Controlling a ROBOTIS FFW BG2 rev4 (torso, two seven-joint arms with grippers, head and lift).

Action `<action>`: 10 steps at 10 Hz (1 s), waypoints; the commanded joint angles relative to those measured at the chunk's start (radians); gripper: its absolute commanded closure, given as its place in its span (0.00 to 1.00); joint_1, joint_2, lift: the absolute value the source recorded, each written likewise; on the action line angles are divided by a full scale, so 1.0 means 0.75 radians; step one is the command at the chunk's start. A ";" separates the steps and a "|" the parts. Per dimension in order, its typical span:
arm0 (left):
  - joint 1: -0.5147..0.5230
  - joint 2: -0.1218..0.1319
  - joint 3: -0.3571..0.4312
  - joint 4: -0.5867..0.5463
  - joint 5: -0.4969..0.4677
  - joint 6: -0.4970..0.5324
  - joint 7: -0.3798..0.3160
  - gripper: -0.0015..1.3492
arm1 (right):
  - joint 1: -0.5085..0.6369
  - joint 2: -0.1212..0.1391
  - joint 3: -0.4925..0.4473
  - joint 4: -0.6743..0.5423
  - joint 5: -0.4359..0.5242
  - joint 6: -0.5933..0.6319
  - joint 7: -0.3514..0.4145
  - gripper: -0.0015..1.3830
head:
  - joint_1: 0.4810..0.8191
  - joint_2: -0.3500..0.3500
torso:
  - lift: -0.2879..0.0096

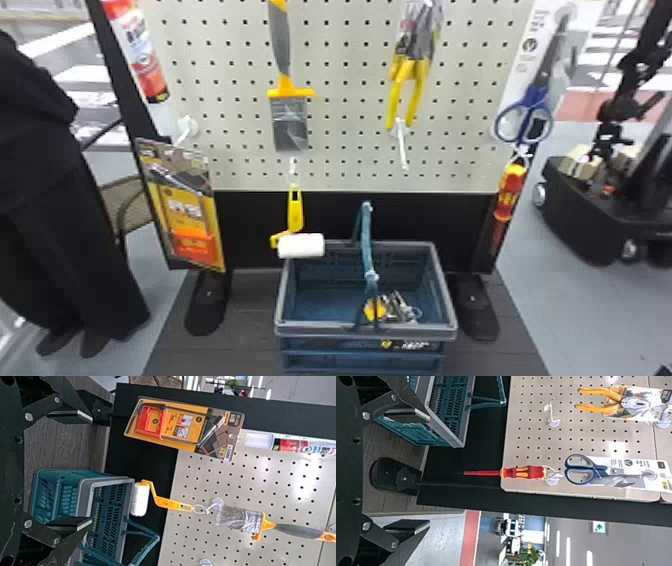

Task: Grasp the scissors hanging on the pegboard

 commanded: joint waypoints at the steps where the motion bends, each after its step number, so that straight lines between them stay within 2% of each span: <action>1: 0.000 -0.002 0.000 0.000 0.000 0.000 0.000 0.28 | 0.000 0.003 0.000 -0.001 -0.005 -0.004 0.000 0.25 | 0.20 0.50 | 0.63; 7: 0.003 -0.002 0.000 0.000 0.000 0.000 0.000 0.28 | 0.003 0.003 0.000 -0.014 -0.011 -0.010 -0.004 0.25 | 0.20 0.50 | 0.63; 10: 0.003 -0.004 0.000 0.000 0.002 0.002 0.000 0.28 | -0.006 0.003 -0.002 -0.116 -0.021 0.062 -0.004 0.24 | 0.20 0.50 | 0.63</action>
